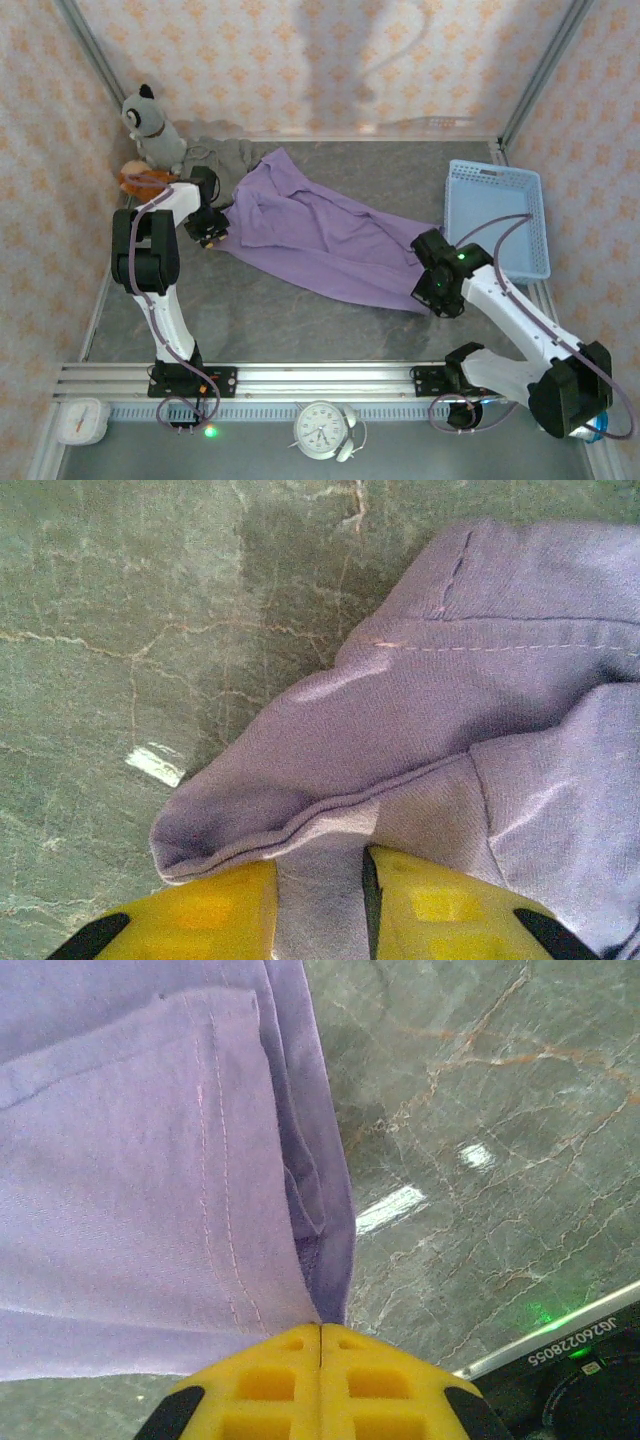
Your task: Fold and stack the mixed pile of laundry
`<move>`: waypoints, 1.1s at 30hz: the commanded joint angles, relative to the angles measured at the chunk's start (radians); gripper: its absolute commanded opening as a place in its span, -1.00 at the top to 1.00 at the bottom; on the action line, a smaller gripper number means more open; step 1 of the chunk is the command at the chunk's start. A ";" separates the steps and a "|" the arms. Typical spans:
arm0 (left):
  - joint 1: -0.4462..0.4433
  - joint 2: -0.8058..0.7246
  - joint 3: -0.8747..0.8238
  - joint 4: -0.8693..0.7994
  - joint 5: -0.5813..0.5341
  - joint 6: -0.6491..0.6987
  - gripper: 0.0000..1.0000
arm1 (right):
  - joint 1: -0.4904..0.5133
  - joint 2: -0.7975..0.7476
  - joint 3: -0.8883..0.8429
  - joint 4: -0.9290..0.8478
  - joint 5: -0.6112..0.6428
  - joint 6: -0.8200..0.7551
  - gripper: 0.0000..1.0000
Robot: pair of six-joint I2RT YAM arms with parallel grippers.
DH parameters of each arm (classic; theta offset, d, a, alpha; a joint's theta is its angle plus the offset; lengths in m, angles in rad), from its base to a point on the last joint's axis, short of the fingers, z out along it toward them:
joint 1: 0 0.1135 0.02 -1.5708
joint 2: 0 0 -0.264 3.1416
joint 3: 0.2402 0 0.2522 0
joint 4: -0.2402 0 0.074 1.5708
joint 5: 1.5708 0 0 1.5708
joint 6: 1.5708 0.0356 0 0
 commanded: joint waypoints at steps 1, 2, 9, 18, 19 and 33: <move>0.010 0.018 0.019 -0.030 -0.024 0.020 0.41 | -0.002 -0.014 -0.064 -0.049 -0.055 0.005 1.00; 0.010 0.018 0.017 -0.028 -0.022 0.021 0.41 | 0.000 -0.025 -0.100 -0.018 -0.085 0.021 1.00; 0.010 0.018 0.018 -0.037 -0.011 0.029 0.10 | 0.005 0.010 -0.129 0.019 -0.047 0.002 0.40; 0.009 -0.001 0.038 -0.058 0.042 0.037 -0.16 | 0.071 0.266 0.153 0.126 0.058 -0.120 0.51; 0.009 -0.007 0.036 -0.058 0.044 0.037 -0.16 | 0.098 0.311 0.171 0.163 0.046 -0.124 0.52; 0.009 -0.044 -0.084 -0.026 0.055 0.037 0.20 | 0.102 0.614 0.060 0.318 0.095 -0.074 0.66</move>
